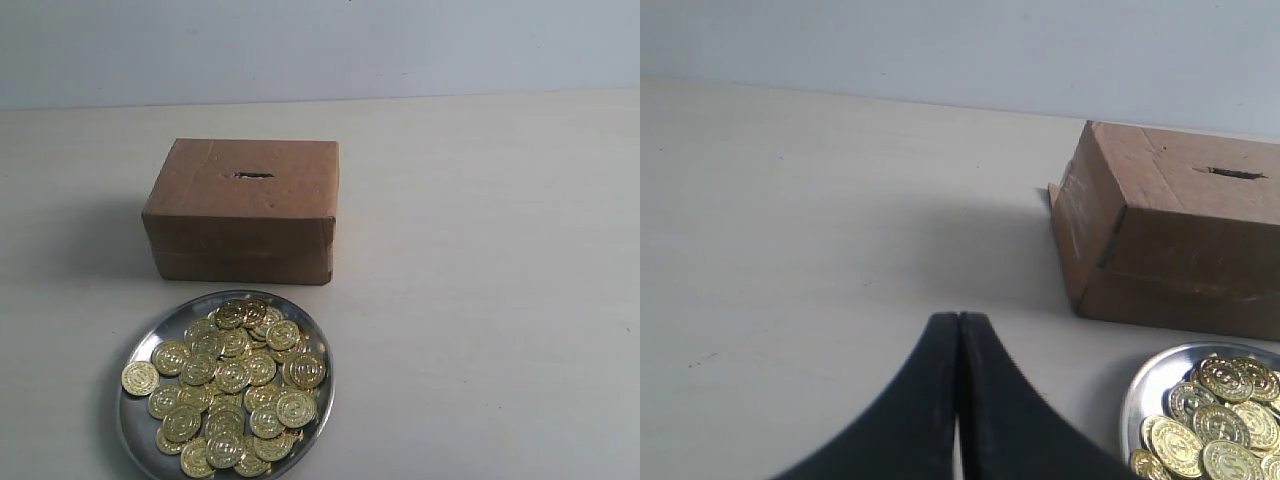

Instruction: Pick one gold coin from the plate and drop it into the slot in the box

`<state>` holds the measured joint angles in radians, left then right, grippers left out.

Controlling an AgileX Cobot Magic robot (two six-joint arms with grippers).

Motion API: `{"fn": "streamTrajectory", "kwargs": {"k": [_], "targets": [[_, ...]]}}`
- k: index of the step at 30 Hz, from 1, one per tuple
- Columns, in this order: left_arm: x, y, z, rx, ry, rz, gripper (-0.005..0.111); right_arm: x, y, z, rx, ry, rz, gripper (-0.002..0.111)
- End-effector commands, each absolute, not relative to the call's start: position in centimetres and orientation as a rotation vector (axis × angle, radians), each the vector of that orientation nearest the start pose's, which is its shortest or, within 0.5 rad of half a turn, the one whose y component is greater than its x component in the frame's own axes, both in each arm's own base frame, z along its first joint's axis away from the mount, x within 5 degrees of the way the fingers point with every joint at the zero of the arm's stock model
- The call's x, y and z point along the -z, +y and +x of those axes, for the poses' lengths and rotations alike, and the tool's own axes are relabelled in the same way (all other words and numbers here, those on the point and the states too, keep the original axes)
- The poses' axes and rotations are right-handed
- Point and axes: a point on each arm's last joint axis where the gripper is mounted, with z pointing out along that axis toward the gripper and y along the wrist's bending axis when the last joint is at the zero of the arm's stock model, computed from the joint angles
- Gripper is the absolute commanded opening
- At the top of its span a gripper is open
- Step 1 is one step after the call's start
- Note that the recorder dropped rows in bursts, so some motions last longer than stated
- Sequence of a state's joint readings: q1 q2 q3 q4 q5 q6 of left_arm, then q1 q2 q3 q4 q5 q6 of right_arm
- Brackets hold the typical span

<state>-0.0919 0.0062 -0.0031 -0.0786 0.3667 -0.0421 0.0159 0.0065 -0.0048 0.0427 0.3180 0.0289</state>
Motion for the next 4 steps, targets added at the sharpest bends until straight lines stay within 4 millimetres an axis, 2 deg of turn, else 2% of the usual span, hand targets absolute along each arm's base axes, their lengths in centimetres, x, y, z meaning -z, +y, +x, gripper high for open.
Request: {"fn": "streamTrajectory", "kwargs": {"k": [1, 4], "targets": [[-18.09, -0.72, 5.27, 0.168, 1.845, -0.005, 0.000, -18.49, 0.16, 5.41, -0.063, 1.796, 0.039, 0.000], [-18.09, -0.72, 5.27, 0.168, 1.845, -0.005, 0.000, -18.49, 0.16, 5.41, -0.063, 1.796, 0.039, 0.000]]}}
